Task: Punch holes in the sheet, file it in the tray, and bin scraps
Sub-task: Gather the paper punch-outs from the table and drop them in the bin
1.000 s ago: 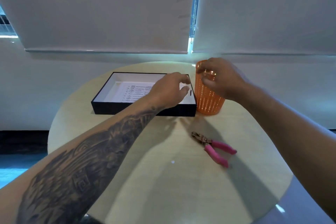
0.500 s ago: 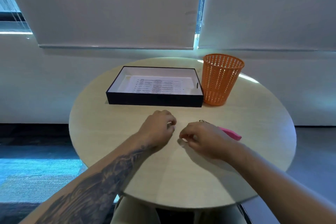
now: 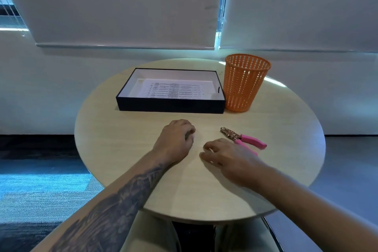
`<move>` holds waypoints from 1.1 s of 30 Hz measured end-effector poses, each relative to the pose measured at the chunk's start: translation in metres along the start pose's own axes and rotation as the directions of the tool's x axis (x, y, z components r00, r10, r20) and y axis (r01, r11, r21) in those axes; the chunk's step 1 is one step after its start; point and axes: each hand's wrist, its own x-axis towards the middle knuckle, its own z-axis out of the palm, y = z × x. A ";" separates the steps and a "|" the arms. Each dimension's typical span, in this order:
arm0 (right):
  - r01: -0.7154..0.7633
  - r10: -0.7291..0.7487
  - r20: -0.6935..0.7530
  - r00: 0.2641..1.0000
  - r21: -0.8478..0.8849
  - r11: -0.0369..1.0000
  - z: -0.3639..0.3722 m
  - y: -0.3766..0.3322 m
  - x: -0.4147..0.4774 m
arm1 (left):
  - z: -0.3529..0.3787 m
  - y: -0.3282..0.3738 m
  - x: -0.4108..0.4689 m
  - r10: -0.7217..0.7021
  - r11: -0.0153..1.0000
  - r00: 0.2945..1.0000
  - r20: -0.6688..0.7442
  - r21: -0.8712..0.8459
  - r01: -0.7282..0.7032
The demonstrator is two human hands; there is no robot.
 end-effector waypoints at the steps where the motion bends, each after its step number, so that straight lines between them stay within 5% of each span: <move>1: -0.012 0.012 0.005 1.000 0.002 1.000 0.001 -0.001 -0.002 | 0.000 0.000 0.000 -0.002 1.000 1.000 0.002 -0.003 0.002; 8: -0.076 0.072 0.065 0.995 0.066 0.995 -0.002 -0.004 -0.001 | 0.000 0.001 0.000 -0.006 1.000 1.000 0.003 0.001 0.006; 11: -0.225 0.214 0.069 0.974 0.315 0.922 -0.010 -0.003 0.005 | 0.000 0.000 0.000 -0.013 1.000 1.000 0.007 -0.011 0.013; 15: -0.418 0.474 0.142 0.869 0.722 0.551 -0.020 0.005 0.010 | -0.001 0.001 0.000 -0.014 1.000 1.000 0.001 -0.006 0.014; 18: -0.399 0.488 0.251 0.836 0.889 0.225 -0.021 0.009 0.014 | 0.000 0.001 0.001 -0.011 1.000 1.000 -0.002 -0.009 0.011; 20: -0.380 0.494 0.277 0.824 0.917 0.119 -0.023 0.011 0.016 | 0.000 0.000 0.002 -0.015 1.000 1.000 -0.011 -0.019 0.015; 33: -0.317 0.584 0.067 0.809 0.886 0.338 -0.052 0.040 0.030 | -0.019 0.020 0.036 -0.024 0.989 0.997 -0.070 -0.148 0.013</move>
